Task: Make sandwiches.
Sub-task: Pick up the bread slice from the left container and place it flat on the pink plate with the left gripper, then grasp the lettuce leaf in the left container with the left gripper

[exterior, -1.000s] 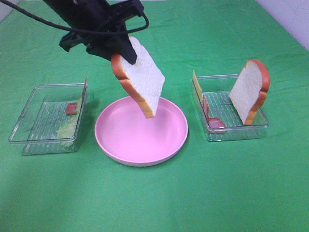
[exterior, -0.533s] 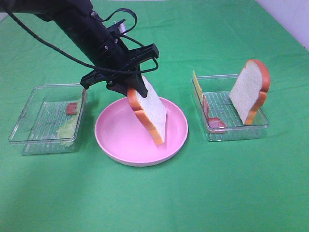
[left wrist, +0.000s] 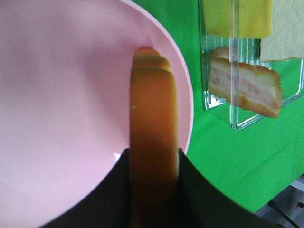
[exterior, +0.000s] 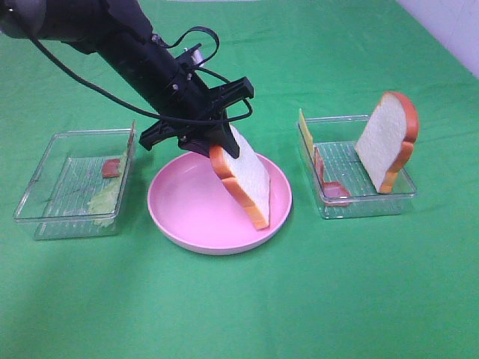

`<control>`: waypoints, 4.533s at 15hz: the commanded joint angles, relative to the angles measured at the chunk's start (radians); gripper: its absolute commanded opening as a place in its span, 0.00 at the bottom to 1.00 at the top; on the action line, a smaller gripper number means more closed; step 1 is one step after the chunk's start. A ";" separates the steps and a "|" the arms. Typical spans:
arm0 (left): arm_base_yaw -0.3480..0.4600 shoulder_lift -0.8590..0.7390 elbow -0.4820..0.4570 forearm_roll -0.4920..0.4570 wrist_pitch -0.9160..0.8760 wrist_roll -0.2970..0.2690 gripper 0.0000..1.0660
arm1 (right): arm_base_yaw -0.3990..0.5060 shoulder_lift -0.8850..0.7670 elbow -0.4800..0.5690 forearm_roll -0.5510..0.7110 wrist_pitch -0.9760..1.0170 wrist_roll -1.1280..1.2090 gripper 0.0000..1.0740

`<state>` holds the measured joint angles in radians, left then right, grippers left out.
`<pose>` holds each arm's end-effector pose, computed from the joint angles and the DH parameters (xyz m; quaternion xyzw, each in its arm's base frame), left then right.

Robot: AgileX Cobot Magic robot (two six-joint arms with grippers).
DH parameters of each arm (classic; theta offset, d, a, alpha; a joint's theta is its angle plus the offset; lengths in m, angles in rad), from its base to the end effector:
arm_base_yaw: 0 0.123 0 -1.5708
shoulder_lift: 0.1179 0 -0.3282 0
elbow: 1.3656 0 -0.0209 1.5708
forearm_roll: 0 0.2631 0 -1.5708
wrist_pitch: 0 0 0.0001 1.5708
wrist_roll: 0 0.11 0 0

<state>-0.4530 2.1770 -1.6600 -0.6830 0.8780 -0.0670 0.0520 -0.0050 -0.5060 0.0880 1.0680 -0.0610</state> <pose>0.4277 -0.2677 0.1893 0.0042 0.9510 -0.3058 0.0465 -0.0231 0.0073 0.2759 -0.0502 0.8499 0.0416 0.5228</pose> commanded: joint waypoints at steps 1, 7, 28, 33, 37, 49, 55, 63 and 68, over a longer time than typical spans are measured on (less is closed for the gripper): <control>-0.005 0.019 0.006 -0.037 -0.007 0.024 0.00 | -0.005 -0.015 0.002 0.000 -0.009 -0.008 0.63; -0.005 0.031 0.006 0.008 0.032 -0.031 0.04 | -0.005 -0.015 0.002 0.000 -0.009 -0.008 0.63; -0.002 0.015 -0.389 0.369 0.411 -0.191 0.74 | -0.005 -0.015 0.002 0.001 -0.009 -0.008 0.63; -0.002 -0.086 -0.394 0.501 0.411 -0.221 0.72 | -0.005 -0.015 0.002 0.002 -0.009 -0.008 0.63; -0.002 -0.198 -0.341 0.603 0.411 -0.245 0.72 | -0.005 -0.015 0.002 0.003 -0.009 -0.008 0.63; -0.002 -0.244 0.146 0.755 0.353 -0.399 0.72 | -0.005 -0.015 0.002 0.003 -0.009 -0.008 0.63; -0.002 -0.129 0.146 0.752 0.207 -0.400 0.72 | -0.005 -0.015 0.002 0.003 -0.009 -0.008 0.63; -0.002 -0.096 0.146 0.753 0.129 -0.404 0.58 | -0.005 -0.015 0.002 0.003 -0.009 -0.008 0.63; -0.002 -0.096 0.146 0.764 0.124 -0.404 0.23 | -0.005 -0.015 0.002 0.003 -0.009 -0.008 0.63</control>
<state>-0.4520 2.0800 -1.5200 0.0720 1.0110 -0.4600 0.0520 -0.0050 -0.5060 0.0950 1.0680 -0.0610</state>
